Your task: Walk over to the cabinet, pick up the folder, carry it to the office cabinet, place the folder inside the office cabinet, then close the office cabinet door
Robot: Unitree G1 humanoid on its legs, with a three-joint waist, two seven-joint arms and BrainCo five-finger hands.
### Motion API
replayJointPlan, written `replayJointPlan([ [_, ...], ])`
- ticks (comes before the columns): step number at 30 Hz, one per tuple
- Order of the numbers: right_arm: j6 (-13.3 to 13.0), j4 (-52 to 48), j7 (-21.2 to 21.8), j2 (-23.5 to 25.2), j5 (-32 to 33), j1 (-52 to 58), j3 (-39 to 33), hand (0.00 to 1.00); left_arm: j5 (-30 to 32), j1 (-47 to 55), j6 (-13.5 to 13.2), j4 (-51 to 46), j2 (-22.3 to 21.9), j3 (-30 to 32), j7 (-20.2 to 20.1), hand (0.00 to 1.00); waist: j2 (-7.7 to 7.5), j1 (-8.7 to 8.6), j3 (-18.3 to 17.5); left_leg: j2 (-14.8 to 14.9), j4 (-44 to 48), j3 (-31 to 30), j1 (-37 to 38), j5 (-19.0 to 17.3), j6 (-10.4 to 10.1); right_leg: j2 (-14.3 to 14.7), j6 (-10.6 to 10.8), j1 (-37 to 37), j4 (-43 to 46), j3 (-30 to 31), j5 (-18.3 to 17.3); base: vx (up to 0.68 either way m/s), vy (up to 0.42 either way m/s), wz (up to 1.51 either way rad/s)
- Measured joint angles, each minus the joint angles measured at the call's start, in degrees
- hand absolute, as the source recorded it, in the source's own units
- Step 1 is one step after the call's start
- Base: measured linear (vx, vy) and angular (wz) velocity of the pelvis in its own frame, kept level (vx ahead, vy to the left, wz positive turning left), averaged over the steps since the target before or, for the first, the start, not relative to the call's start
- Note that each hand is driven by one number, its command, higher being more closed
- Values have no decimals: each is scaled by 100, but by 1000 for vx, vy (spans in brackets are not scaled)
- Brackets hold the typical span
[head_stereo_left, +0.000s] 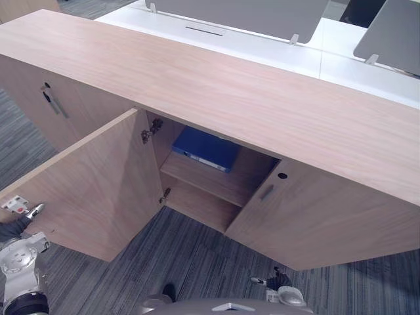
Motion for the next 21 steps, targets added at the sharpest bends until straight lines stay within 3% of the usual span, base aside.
replayJointPlan([
  [14,0,-5,105,13,-62,195,124,0,-17,1494,-63,-1537,-1161,-816,-135,0,17,119,-30,-17,-1,141,-1,60,28,-23,-41,-93,19,241,81,-54,-7,-3],
  [21,21,-12,106,24,-86,345,126,0,-134,2385,-55,-1976,-1738,-1888,-749,0,134,117,-53,-7,-1,266,-107,174,0,-17,-3,-325,85,517,169,-91,9,-8],
])
